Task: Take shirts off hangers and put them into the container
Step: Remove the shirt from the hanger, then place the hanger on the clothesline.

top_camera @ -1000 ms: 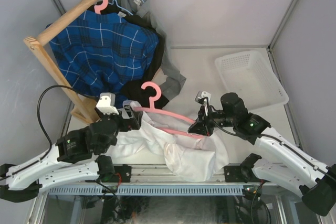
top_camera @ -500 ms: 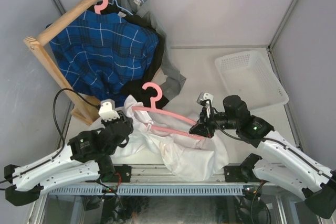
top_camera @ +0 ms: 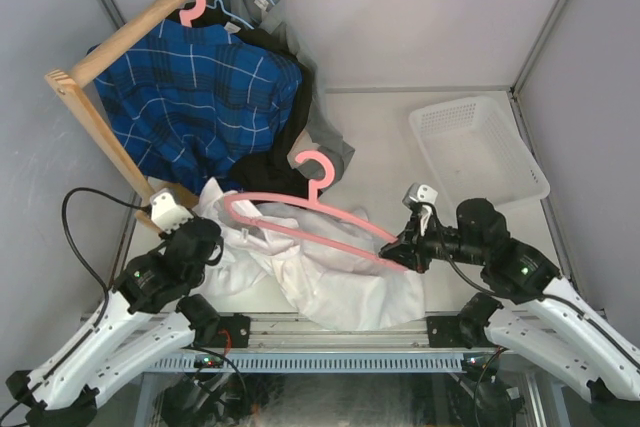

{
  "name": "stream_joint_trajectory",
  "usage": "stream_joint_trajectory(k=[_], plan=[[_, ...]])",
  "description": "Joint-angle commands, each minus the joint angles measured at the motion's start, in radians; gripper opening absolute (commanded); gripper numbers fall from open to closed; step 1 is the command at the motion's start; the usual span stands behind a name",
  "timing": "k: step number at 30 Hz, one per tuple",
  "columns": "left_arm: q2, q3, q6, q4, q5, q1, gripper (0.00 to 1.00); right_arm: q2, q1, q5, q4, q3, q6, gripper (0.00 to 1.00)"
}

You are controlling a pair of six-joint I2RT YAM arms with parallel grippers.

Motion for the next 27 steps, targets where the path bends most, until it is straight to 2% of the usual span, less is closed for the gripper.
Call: stream_joint_trajectory(k=[1,5,9,14,17,19,23,27], plan=[[-0.028,-0.008,0.023,-0.02,-0.013,0.082,0.0,-0.082,0.007,0.028,-0.008,0.065,0.009,0.0],[-0.057,-0.028,0.054,0.005,0.031,0.121,0.0,-0.153,0.008,-0.067,0.007,0.062,-0.016,0.0],[-0.11,-0.103,0.206,0.206,0.289,0.122,0.0,-0.175,0.009,0.063,0.101,0.056,0.043,0.0],[-0.12,-0.175,0.301,0.389,0.569,0.122,0.0,-0.086,0.025,0.176,0.418,0.055,0.089,0.0],[-0.076,-0.174,0.369,0.444,0.764,0.119,0.0,0.037,0.05,0.189,0.512,0.123,0.052,0.0],[-0.048,-0.16,0.399,0.459,0.845,0.102,0.0,0.144,0.079,0.212,0.485,0.219,0.028,0.0],[-0.045,-0.143,0.437,0.468,0.81,0.017,0.0,0.373,0.167,0.312,0.391,0.436,-0.047,0.0],[-0.036,-0.144,0.441,0.489,0.812,0.001,0.0,0.589,0.203,0.371,0.302,0.654,-0.048,0.0]])
